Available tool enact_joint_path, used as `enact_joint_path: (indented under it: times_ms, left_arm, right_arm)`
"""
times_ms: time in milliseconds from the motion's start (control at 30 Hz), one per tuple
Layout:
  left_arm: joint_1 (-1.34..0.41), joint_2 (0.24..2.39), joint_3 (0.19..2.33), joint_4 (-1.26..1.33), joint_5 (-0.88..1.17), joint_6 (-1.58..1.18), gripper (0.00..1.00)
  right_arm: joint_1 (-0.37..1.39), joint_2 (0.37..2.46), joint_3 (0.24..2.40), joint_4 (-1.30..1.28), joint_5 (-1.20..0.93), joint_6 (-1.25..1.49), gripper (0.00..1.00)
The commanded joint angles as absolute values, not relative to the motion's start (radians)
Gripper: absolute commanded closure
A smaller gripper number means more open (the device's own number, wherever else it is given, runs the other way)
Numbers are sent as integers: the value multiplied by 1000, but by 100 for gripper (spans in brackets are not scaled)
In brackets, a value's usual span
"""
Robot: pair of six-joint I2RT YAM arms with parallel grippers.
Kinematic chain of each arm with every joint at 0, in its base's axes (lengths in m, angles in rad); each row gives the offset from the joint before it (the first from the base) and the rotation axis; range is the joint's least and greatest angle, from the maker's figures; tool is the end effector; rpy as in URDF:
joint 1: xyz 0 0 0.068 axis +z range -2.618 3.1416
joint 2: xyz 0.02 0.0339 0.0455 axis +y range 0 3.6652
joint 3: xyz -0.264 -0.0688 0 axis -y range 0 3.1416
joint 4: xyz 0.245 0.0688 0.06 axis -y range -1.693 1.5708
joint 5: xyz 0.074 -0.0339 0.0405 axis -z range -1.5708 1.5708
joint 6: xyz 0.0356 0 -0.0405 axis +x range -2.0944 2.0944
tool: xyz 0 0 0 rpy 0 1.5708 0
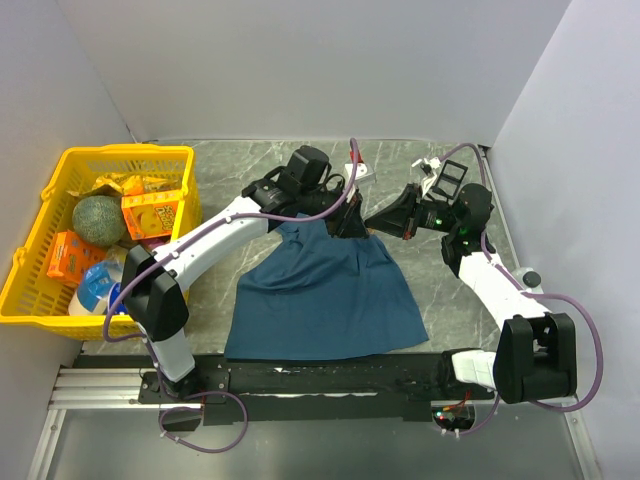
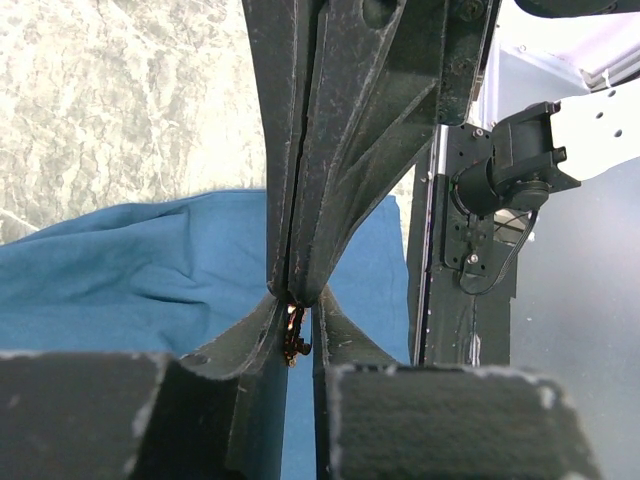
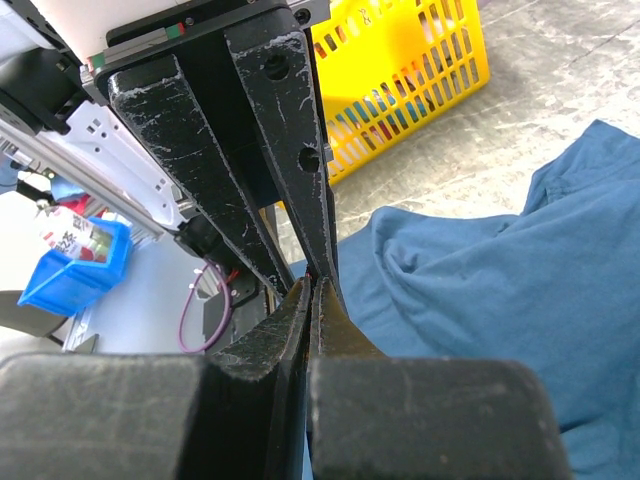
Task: Remove the brooch from the garment
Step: Close the brooch.
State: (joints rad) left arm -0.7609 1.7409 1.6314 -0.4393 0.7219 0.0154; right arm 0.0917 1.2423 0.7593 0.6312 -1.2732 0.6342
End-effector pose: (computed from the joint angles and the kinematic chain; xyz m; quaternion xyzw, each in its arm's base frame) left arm 0.2740 -0.2934 0.3540 0.4687 0.6900 -0.4535 0.3139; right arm 0.2590 0.0580 0.3152 -0.2932 0.6264 0.5791 0.4317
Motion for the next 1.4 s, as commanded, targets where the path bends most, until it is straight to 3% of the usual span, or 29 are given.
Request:
enact_joint_path:
  times_ms: [0, 100, 167, 267, 533, 567, 700, 967, 1067, 1233, 1367]
  left_arm:
    - [-769, 1759, 1664, -439, 672, 29, 88]
    - [-770, 1759, 1667, -443, 676, 32, 84]
    - [-770, 1759, 1670, -448, 686, 34, 73]
    - [-770, 1753, 1671, -454, 696, 43, 66]
    - [-770, 1715, 1658, -465, 709, 71, 63]
    - [-769, 1703, 1660, -468, 710, 75, 57]
    - [-767, 1672, 1658, -482, 726, 100, 47]
    - [-720, 1609, 1637, -485, 787, 113, 45]
    - [-690, 1585, 1626, -483, 808, 118, 45]
    - [-631, 1542, 1594, -462, 824, 101, 44]
    - [-575, 1496, 1559, -426, 841, 74, 44]
  right_arm:
    - [98, 1200, 755, 690, -1301, 658, 100]
    - [98, 1203, 756, 693, -1301, 660, 100]
    - [97, 1204, 758, 693, -1301, 660, 100]
    - [97, 1209, 758, 693, -1301, 663, 100]
    - [89, 1213, 762, 692, -1299, 672, 100]
    - [86, 1215, 761, 690, -1299, 672, 100]
    - [72, 1226, 759, 689, -1295, 680, 100]
    - [54, 1235, 762, 661, -1279, 666, 100]
    - [51, 1218, 790, 522, -1223, 566, 100]
    - [103, 1117, 838, 150, -987, 133, 100]
    - [152, 1071, 864, 42, -898, -119, 100]
